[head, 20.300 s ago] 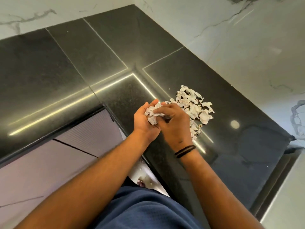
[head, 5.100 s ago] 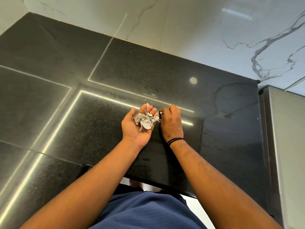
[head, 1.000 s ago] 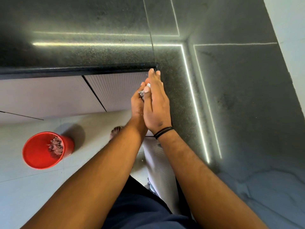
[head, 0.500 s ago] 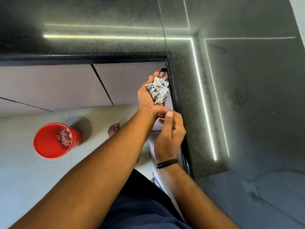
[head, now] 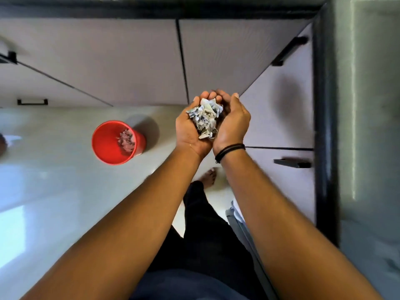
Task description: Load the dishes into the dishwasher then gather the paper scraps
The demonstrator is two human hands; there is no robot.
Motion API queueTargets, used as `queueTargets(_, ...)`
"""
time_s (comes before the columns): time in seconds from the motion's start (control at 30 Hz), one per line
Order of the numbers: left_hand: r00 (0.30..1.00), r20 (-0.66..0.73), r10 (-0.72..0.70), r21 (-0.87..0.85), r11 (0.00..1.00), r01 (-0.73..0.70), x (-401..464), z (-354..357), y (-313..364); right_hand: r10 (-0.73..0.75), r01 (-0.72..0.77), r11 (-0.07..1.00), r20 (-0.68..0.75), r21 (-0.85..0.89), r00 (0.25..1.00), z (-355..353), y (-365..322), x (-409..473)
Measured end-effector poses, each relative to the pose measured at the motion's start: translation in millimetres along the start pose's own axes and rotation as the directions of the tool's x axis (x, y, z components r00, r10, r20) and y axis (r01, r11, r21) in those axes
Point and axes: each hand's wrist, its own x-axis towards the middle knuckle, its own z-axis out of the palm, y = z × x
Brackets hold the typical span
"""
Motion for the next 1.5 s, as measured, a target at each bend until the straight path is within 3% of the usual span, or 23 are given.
queueTargets(0.17,0.99,-0.103,0.101,0.003,0.995,-0.101,4.1,-76.8,73.0,0.241,-0.248,0.963,0.07,0.104,0.968,18.6,109.7,-3.8)
queueTargets(0.33,0.962,-0.205,0.183,-0.03,0.981,-0.193,8.6,-180.2,148.7,0.468,-0.48,0.864,0.108,0.151,0.877,34.0,215.6,-23.7)
queueTargets(0.73,0.902,-0.347,0.256,-0.1,0.946,-0.307,40.6,-352.0,278.5,0.573,-0.569,0.807,-0.022,-0.161,0.819,60.0,446.2,-12.6)
queueTargets(0.93,0.921,-0.289,0.261,-0.078,0.952,-0.294,81.3,-402.8,313.1,0.581,-0.566,0.785,-0.017,-0.254,0.814,67.3,507.8,19.4)
queueTargets(1.17,0.861,-0.4,0.313,0.07,0.948,-0.312,112.7,-423.2,331.9,0.585,-0.566,0.777,-0.016,-0.274,0.811,68.8,550.5,54.0)
queueTargets(1.3,0.817,-0.495,0.297,0.158,0.955,-0.251,119.2,-423.8,337.4,0.55,-0.539,0.762,-0.08,-0.358,0.831,66.3,552.4,67.8)
queueTargets(1.5,0.849,-0.47,0.241,0.113,0.97,-0.214,108.1,-408.8,336.8,0.554,-0.545,0.763,-0.084,-0.348,0.828,64.6,538.4,69.6)
